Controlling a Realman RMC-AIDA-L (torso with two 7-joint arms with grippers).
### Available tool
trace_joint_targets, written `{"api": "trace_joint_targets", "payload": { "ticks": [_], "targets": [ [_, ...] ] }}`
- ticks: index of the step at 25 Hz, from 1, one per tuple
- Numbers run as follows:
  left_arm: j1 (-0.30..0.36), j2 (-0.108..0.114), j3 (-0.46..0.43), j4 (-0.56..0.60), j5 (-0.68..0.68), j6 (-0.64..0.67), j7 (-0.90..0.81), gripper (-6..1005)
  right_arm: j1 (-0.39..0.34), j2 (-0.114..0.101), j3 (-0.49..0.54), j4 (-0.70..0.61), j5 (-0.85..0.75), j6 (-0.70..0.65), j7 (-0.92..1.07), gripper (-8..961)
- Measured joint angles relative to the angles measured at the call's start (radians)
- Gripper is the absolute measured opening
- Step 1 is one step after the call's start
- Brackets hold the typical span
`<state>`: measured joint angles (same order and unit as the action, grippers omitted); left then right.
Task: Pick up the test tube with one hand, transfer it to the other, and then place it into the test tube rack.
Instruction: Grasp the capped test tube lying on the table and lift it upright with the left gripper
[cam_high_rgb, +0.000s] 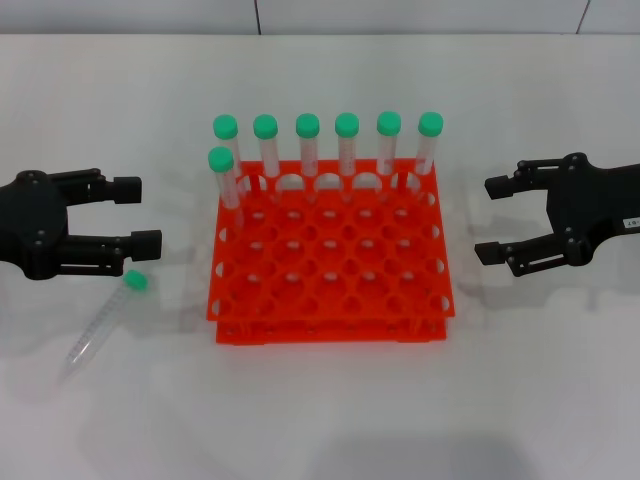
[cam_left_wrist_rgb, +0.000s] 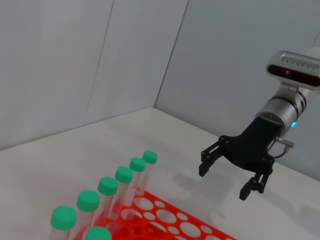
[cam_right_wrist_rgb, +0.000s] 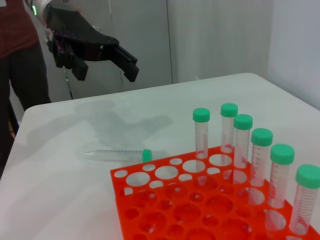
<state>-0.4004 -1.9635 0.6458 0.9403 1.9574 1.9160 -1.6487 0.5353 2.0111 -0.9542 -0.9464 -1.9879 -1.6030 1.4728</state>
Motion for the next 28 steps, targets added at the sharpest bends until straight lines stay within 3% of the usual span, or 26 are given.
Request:
{"api": "trace_joint_targets", "payload": {
  "ticks": [20, 28],
  "targets": [
    [0.005, 0.001, 0.000, -0.001, 0.014, 0.002, -0.020, 875, -0.003, 0.002, 0.003, 0.000, 0.000, 0.000, 0.000, 841],
    [-0.036, 0.039, 0.001, 0.009, 0.137, 0.018, -0.183, 875, -0.014, 0.001, 0.003, -0.002, 0.003, 0.000, 0.000, 842]
  ]
}}
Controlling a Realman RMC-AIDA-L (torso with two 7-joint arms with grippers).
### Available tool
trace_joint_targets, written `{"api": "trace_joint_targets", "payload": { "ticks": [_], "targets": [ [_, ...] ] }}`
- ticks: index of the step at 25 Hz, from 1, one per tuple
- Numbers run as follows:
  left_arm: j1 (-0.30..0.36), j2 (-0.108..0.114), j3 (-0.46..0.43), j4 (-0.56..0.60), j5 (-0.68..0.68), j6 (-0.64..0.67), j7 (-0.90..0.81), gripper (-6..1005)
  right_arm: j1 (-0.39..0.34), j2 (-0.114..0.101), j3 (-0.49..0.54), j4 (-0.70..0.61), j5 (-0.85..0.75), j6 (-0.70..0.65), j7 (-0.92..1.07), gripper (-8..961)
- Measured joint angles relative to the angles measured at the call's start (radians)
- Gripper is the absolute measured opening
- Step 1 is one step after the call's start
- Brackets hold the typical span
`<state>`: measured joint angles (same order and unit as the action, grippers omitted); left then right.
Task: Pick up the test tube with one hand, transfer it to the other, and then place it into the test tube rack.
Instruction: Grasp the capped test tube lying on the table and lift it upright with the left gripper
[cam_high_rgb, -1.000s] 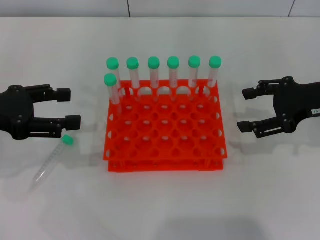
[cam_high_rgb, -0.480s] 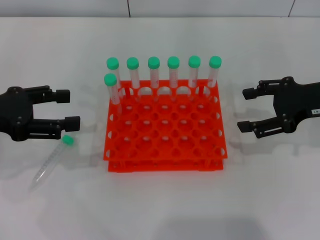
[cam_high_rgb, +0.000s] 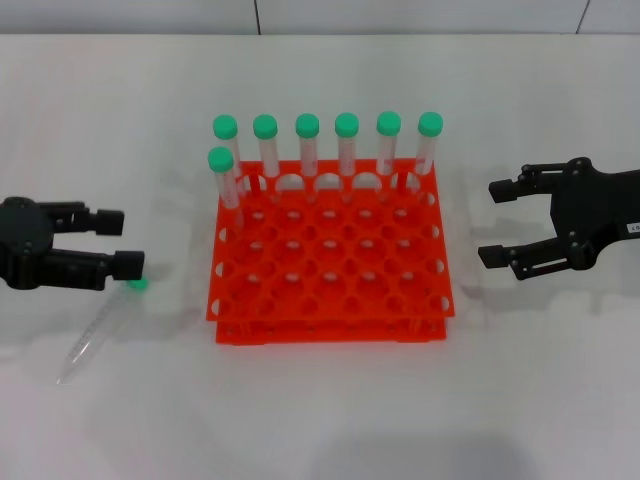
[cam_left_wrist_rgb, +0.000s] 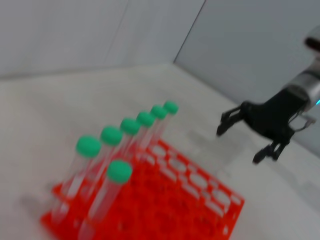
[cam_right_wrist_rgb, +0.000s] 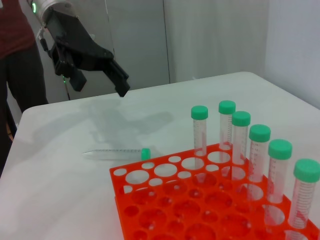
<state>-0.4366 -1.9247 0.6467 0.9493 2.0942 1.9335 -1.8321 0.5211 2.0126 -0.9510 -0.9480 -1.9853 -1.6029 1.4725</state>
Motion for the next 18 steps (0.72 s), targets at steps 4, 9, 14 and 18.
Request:
{"api": "trace_joint_targets", "payload": {
  "ticks": [4, 9, 14, 18],
  "targets": [
    [-0.039, 0.026, 0.000, 0.001, 0.105, 0.008, -0.074, 875, 0.000, 0.000, 0.001, 0.000, 0.001, 0.000, 0.000, 842],
    [-0.100, 0.053, 0.001, 0.013, 0.260, 0.018, -0.156, 875, 0.000, 0.001, 0.001, 0.001, 0.011, 0.003, 0.000, 842],
    [-0.167, 0.064, 0.001, 0.017, 0.449, 0.016, -0.246, 875, 0.000, 0.002, -0.005, 0.002, 0.023, 0.012, -0.001, 842],
    [-0.199, 0.057, 0.005, 0.015, 0.567, 0.010, -0.291, 871, -0.001, 0.002, -0.006, 0.003, 0.033, 0.020, -0.001, 842]
  ]
}}
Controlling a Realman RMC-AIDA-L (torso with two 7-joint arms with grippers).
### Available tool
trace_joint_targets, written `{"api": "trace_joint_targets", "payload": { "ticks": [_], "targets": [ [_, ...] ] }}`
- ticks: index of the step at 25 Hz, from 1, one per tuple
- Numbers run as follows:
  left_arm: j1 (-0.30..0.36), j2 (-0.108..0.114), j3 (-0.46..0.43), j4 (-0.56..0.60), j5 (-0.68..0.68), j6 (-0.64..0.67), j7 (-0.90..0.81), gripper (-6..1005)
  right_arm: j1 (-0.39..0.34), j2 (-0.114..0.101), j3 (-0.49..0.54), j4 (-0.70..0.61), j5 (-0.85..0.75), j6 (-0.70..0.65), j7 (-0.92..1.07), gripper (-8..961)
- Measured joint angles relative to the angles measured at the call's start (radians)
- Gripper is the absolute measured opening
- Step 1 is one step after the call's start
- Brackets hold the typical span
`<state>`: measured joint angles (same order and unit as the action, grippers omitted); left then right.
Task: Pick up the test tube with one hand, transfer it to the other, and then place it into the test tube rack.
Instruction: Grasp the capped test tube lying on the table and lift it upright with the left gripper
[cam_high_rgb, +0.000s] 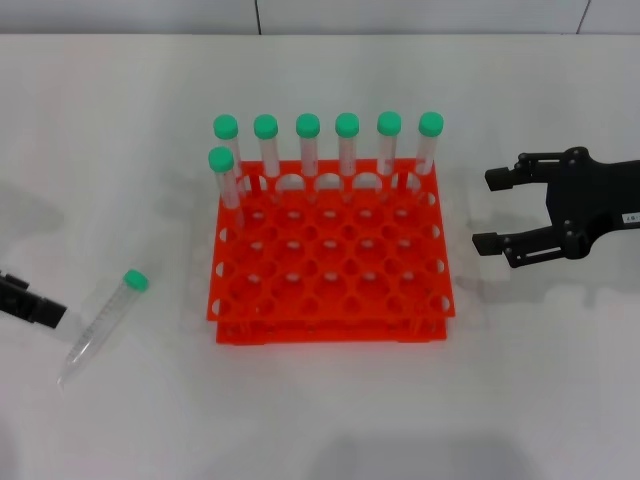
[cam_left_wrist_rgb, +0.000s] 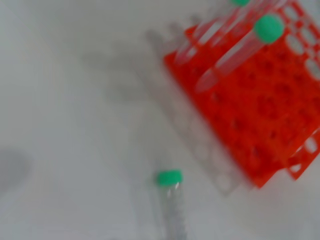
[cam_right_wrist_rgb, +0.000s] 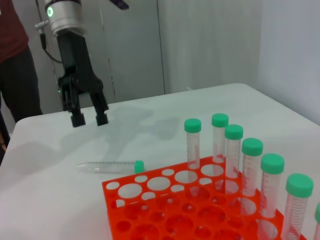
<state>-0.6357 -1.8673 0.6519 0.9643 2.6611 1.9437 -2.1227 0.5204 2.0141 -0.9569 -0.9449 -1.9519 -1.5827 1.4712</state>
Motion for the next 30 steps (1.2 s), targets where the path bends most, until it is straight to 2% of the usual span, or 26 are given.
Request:
{"api": "trace_joint_targets", "payload": {
  "ticks": [6, 11, 16, 23, 30],
  "targets": [
    [-0.022, -0.016, 0.026, -0.011, 0.100, -0.040, -0.076, 855, 0.000, 0.000, -0.002, 0.001, 0.005, 0.006, -0.001, 841],
    [-0.020, -0.033, 0.087, -0.036, 0.105, -0.122, -0.155, 841, 0.000, 0.000, -0.002, 0.002, 0.006, 0.011, -0.001, 841],
    [-0.028, -0.053, 0.101, -0.061, 0.106, -0.146, -0.164, 827, 0.000, 0.000, -0.002, 0.002, 0.007, 0.013, -0.002, 841],
    [-0.041, -0.062, 0.175, -0.078, 0.109, -0.161, -0.172, 807, 0.001, 0.001, -0.002, 0.002, 0.007, 0.013, -0.002, 841],
    [-0.063, -0.066, 0.190, -0.092, 0.133, -0.174, -0.186, 788, 0.001, 0.002, -0.002, 0.002, 0.007, 0.012, -0.002, 841]
  ]
}}
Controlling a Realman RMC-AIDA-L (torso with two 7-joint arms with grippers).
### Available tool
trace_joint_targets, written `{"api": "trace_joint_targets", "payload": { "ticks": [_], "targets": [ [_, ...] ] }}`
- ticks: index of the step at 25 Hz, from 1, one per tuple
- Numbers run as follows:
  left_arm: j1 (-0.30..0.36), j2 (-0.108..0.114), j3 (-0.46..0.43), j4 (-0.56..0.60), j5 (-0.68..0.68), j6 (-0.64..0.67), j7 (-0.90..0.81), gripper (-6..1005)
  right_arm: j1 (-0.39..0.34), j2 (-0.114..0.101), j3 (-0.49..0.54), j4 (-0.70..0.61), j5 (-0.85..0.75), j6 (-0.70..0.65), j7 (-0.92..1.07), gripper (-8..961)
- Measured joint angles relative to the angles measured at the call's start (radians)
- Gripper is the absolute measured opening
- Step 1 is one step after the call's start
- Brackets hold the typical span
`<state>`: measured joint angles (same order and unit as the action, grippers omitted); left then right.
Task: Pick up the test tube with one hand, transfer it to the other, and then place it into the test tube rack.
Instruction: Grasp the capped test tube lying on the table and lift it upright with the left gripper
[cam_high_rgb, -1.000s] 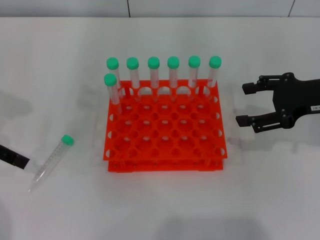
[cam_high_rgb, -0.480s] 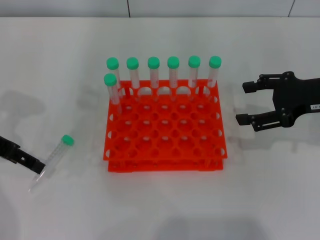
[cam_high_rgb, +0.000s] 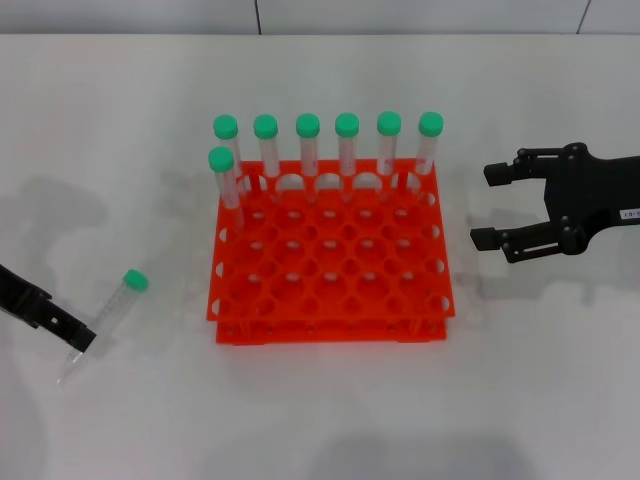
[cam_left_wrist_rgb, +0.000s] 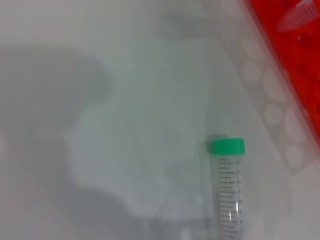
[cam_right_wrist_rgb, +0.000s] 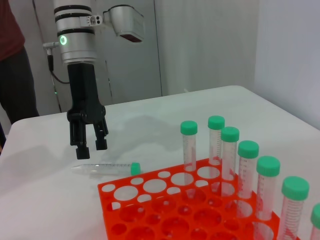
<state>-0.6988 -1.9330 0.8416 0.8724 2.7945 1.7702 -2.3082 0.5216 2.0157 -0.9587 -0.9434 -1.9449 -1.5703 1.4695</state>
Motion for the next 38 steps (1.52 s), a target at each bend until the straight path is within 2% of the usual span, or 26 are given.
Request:
{"api": "trace_joint_targets", "payload": {
  "ticks": [8, 26, 28, 38],
  "targets": [
    [-0.010, -0.009, 0.032, -0.022, 0.003, -0.013, -0.011, 766, 0.001, 0.001, 0.000, 0.009, 0.012, -0.001, -0.012, 841],
    [-0.019, -0.016, 0.037, -0.023, 0.013, -0.021, -0.030, 716, 0.000, 0.002, 0.000, 0.013, 0.012, 0.002, -0.012, 841],
    [-0.021, -0.018, 0.047, -0.023, 0.013, -0.021, -0.037, 650, 0.000, 0.002, 0.000, 0.013, 0.012, 0.003, -0.012, 841],
    [-0.022, -0.026, 0.099, -0.023, 0.014, -0.025, -0.063, 598, 0.000, 0.001, 0.000, 0.013, 0.012, 0.003, -0.016, 841]
  ]
}}
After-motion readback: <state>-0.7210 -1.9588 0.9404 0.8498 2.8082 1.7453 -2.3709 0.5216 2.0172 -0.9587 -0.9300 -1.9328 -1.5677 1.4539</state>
